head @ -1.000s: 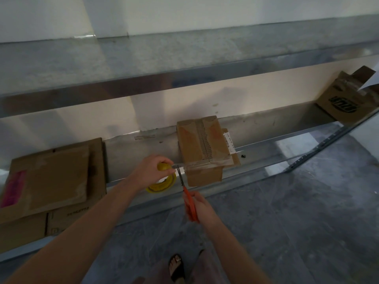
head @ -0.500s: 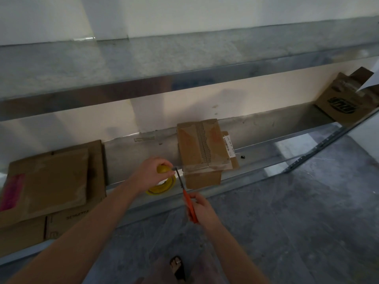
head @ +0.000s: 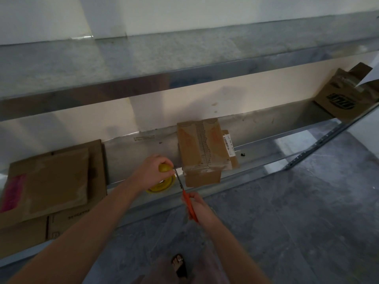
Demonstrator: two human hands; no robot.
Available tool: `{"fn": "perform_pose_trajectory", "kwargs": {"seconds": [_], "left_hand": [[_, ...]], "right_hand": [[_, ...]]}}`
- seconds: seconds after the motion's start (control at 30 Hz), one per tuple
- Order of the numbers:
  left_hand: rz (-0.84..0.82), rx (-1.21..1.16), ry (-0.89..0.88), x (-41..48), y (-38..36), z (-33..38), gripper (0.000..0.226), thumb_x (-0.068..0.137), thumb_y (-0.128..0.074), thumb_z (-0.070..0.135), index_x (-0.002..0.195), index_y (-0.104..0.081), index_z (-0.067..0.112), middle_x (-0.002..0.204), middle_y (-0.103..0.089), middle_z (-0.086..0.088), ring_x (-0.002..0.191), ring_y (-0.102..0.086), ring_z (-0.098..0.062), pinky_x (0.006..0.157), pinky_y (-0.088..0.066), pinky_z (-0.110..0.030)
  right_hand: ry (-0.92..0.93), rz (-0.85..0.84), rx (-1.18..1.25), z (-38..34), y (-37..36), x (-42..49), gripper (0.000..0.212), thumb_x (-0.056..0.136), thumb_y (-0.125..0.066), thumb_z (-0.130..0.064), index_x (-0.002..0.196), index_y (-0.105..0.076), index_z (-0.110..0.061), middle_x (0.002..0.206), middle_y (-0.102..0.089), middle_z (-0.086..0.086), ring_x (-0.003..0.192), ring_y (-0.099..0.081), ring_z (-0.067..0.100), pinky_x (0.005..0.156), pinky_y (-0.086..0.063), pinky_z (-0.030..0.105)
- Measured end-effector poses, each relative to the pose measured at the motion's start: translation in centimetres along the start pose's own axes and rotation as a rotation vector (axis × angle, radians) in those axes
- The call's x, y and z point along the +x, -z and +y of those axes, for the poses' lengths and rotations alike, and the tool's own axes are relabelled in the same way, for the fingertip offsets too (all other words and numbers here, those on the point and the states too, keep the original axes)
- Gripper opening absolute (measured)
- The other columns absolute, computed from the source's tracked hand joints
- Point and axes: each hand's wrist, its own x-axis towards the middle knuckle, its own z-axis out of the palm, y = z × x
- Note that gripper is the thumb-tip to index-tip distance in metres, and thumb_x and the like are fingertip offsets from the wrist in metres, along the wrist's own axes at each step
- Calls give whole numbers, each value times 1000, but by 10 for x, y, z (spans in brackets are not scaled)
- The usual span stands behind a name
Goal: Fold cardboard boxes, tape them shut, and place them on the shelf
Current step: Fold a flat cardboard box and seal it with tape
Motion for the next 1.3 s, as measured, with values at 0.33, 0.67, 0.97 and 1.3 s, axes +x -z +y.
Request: {"fn": "perform_pose_trajectory", "kwargs": {"seconds": [0.33,0.67,0.97,1.3], "left_hand": [[68,-7,43,2,4,5,14,83,-70,35,94,-65,29,94,-49,9,92,-46,-10,80,-37,-28],[140,-126,20,11,31,-10,16,77,-74,36,89,-71,26,94,-63,6,90,-57,-12,80,-44,-30],[103,-159,76,7,7,-18,15,78,-74,40,89,-69,31,93,-55,10,87,-53,-6,73,-40,-25],[155,-225,155,5,-9,-37,41,69,-67,58,100,-62,31,103,-54,4,93,-52,-11,76,-37,-19]], "right_hand": [[38,-47,-59,-14,12,1,28,96,-51,-47,118,-56,-29,94,-61,-5,89,-57,10,83,-44,26],[112,25,-205,-35,52,17,35,95,-54,-50,122,-56,-29,110,-61,-9,103,-56,10,90,-38,27],[224,89,-559,-51,91,37,31,65,-70,-61,90,-61,-46,99,-69,-11,95,-66,17,91,-53,35],[298,24,-821,-62,121,40,40,69,-65,-66,99,-57,-40,107,-60,-15,105,-58,13,102,-46,44]]}}
